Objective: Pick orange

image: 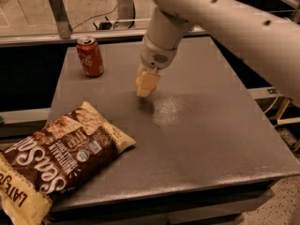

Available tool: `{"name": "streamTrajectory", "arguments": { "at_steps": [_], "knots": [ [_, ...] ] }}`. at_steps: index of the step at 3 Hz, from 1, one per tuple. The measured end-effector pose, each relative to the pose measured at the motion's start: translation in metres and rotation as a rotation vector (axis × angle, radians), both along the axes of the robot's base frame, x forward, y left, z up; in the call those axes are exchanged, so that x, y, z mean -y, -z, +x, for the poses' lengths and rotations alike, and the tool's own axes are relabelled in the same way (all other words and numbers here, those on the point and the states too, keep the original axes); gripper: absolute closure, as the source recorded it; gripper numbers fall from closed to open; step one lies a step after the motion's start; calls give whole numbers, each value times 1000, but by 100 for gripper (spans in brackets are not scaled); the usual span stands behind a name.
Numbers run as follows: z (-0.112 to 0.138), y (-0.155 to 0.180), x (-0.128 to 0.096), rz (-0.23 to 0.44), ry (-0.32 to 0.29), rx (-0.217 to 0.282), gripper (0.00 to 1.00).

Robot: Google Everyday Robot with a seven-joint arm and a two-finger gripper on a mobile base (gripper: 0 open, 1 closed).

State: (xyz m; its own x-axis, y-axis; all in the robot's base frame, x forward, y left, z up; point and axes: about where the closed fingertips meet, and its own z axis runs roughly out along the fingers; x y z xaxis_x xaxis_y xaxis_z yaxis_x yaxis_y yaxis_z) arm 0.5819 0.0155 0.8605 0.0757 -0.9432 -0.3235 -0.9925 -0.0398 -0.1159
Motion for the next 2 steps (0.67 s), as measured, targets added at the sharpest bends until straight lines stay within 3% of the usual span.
{"name": "streamTrajectory", "arguments": {
  "at_steps": [1,2],
  "knots": [
    [-17,-48,20,288,-53,129,100],
    [-22,-48,36,296,-36,123,100]
  ]
}}
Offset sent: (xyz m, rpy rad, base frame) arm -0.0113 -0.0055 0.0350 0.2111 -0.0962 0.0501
